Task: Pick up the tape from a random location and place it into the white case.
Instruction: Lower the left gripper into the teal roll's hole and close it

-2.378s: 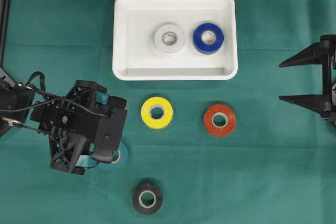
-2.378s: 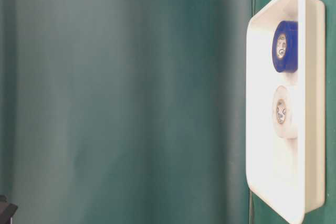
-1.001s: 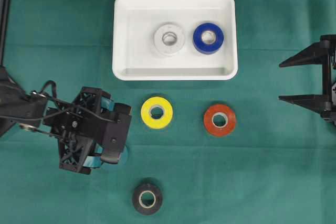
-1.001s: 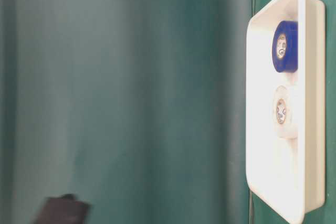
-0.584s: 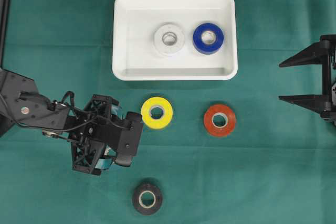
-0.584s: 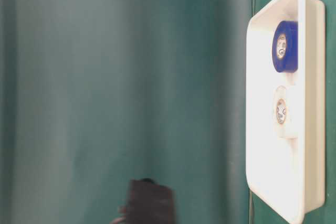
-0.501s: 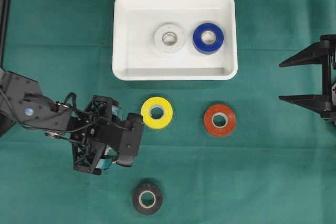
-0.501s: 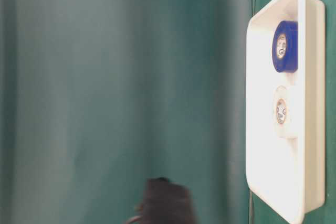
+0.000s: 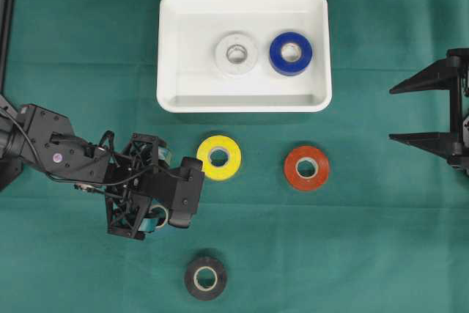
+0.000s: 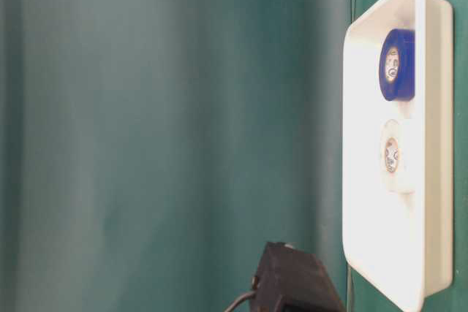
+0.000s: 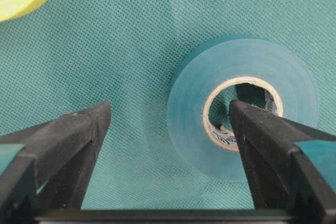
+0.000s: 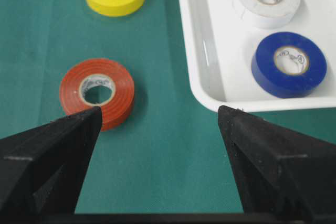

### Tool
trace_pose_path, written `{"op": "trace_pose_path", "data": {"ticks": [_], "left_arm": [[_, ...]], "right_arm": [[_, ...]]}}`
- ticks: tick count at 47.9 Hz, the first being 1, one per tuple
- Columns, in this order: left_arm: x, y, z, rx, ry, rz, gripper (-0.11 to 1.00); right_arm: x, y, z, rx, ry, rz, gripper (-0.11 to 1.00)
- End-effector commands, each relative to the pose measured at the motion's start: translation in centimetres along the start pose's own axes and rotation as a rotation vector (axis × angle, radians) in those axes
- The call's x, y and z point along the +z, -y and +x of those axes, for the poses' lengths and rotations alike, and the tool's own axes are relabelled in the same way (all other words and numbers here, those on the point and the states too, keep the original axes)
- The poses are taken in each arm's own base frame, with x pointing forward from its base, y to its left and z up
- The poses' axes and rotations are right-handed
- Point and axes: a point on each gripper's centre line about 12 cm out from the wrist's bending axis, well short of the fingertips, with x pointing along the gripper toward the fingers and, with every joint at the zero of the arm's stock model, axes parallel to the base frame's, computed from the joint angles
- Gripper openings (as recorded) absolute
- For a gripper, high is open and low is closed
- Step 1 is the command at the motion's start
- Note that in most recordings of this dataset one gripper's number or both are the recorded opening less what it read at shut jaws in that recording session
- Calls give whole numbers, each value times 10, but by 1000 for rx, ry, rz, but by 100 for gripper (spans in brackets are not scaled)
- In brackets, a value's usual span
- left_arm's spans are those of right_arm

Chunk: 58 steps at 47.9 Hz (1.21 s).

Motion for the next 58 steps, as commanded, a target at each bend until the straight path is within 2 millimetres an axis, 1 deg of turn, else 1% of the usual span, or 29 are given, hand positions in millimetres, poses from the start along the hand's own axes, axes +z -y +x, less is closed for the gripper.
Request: {"op": "trace_pose_path", "data": {"ticks": [1,7,11,14,19,20,23,35,46,52,58], "left_arm": [[4,-1,-4,2,23,1,91],[5,-1,-4,2,23,1,90],[6,-1,-4,2,22,7,84],[7,0,-5,2,25,16,69],[8,1,-6,1,25,28,40],[8,1,-6,1,25,28,33],[8,1,-6,0,25,27,20],[8,1,-7,1,25,25,19],[11,2,-11,-1,37,22,19],[14,2,-19,-1,34,19,19],[21,2,-31,0,32,17,19]], "right_arm": [[11,-2,-1,5,23,-4,87],[11,-2,-1,5,23,-4,87],[11,-2,-1,5,23,-4,87],[10,-2,0,4,21,-5,87],[10,-2,0,4,21,-5,87],[10,-2,0,4,21,-5,87],[10,-2,0,4,21,-5,87],[10,-2,0,3,18,-5,87],[10,-2,0,4,17,-5,87],[10,-2,-1,3,17,-4,87],[10,-2,-1,3,17,-4,87]]}}
